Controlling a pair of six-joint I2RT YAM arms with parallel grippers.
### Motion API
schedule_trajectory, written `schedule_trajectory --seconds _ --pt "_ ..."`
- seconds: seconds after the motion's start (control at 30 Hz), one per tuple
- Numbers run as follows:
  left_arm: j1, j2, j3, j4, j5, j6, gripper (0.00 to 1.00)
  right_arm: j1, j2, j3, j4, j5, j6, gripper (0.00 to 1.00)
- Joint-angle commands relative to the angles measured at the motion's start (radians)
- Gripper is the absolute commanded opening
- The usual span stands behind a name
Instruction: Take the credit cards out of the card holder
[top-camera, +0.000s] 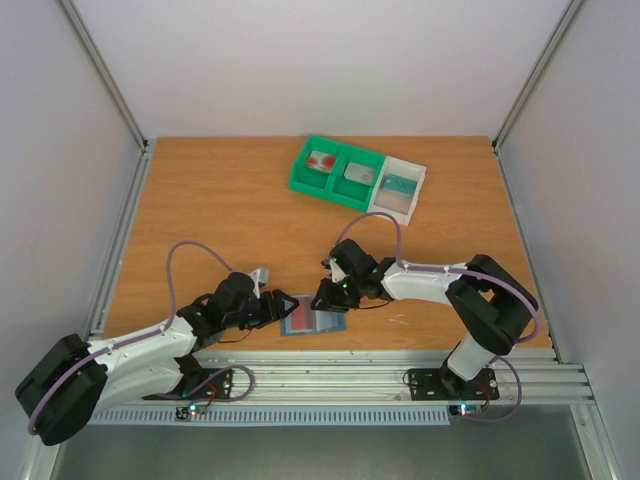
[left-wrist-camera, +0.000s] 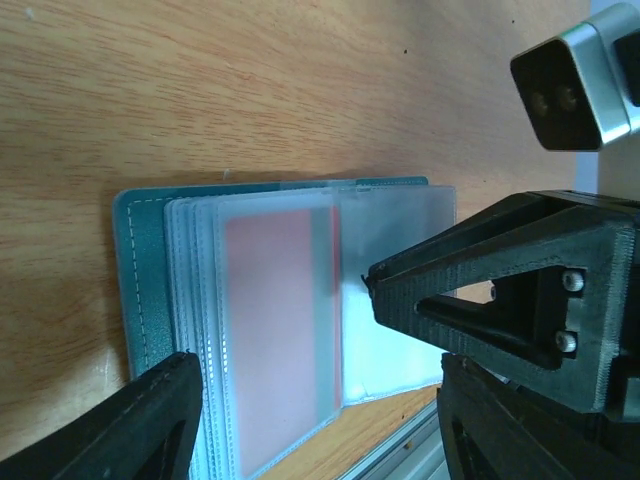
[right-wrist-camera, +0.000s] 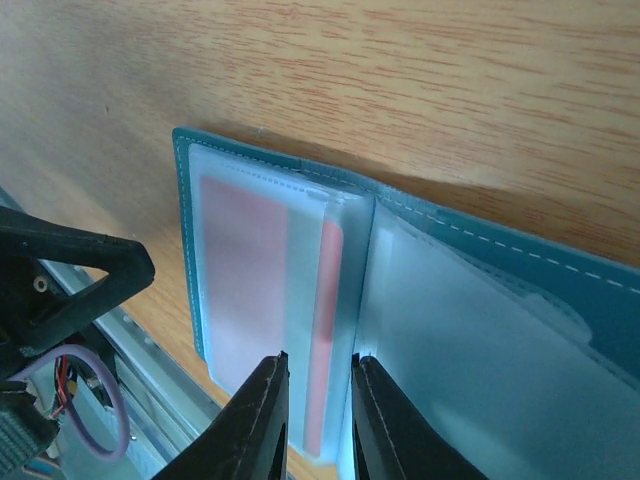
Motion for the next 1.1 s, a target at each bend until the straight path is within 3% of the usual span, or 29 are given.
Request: schedule_trajectory --seconds 0.0,0.67,1.07 --pt "0.003 -0.004 -0.007 0.065 -0.004 -0.004 0.64 0.013 0.024 -0.007 0.05 -0.011 0.009 0.18" --pt "0.002 0.008 -0.019 0.132 0.028 -0.026 0.55 0.016 0.083 -0.073 0.095 0.02 -0.005 0.05" --pt "0.002 0.071 -0.063 0.196 0.003 -0.004 0.54 0.016 0.01 -0.05 0.114 -0.049 0.047 0.12"
